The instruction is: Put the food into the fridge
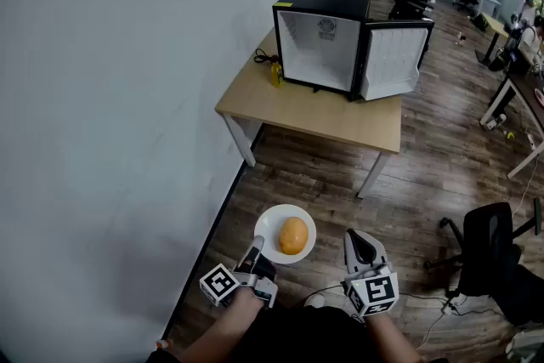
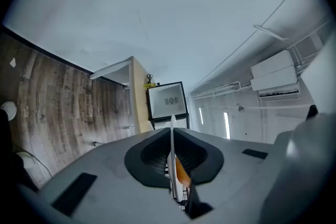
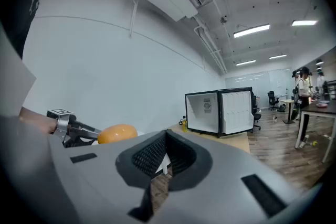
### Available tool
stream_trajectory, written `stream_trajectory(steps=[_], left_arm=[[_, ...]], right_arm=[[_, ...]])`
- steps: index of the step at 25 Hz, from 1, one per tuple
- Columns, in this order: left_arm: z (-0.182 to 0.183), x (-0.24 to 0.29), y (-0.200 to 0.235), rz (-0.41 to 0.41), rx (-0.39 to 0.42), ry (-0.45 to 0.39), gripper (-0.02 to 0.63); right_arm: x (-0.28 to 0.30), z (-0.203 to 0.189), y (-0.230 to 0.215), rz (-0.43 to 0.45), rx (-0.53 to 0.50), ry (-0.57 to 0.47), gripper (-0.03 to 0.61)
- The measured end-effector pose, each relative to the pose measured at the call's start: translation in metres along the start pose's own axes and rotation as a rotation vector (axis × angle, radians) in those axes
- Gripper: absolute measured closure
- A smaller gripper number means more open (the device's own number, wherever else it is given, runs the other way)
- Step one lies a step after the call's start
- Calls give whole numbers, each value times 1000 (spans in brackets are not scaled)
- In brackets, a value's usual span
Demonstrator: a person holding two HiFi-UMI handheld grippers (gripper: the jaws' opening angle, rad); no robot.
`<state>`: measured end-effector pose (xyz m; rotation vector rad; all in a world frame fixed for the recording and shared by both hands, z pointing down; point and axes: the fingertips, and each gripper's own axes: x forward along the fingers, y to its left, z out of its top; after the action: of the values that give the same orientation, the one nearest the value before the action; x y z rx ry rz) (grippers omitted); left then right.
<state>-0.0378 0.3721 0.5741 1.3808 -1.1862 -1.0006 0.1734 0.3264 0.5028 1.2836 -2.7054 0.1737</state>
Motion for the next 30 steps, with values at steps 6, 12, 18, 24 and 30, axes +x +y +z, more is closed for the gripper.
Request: stream_trajectory(steps=[6, 12, 18, 24, 30], left_arm=[[-6, -1, 1, 2, -12, -11, 592], [-3, 2, 2, 18, -2, -40, 592], [12, 12, 7, 32, 5, -68, 592], [26, 47, 23, 51, -11, -58, 592], [40, 110, 31, 20, -12, 14, 592]], right_arm=[[-5, 0, -7, 3, 41, -35, 518], [-7, -2, -20, 6, 50, -57, 518], [5, -1, -26, 26, 64, -55, 518], [41, -3, -44, -15, 54, -31, 518], [92, 0, -62, -42, 60, -21, 518]])
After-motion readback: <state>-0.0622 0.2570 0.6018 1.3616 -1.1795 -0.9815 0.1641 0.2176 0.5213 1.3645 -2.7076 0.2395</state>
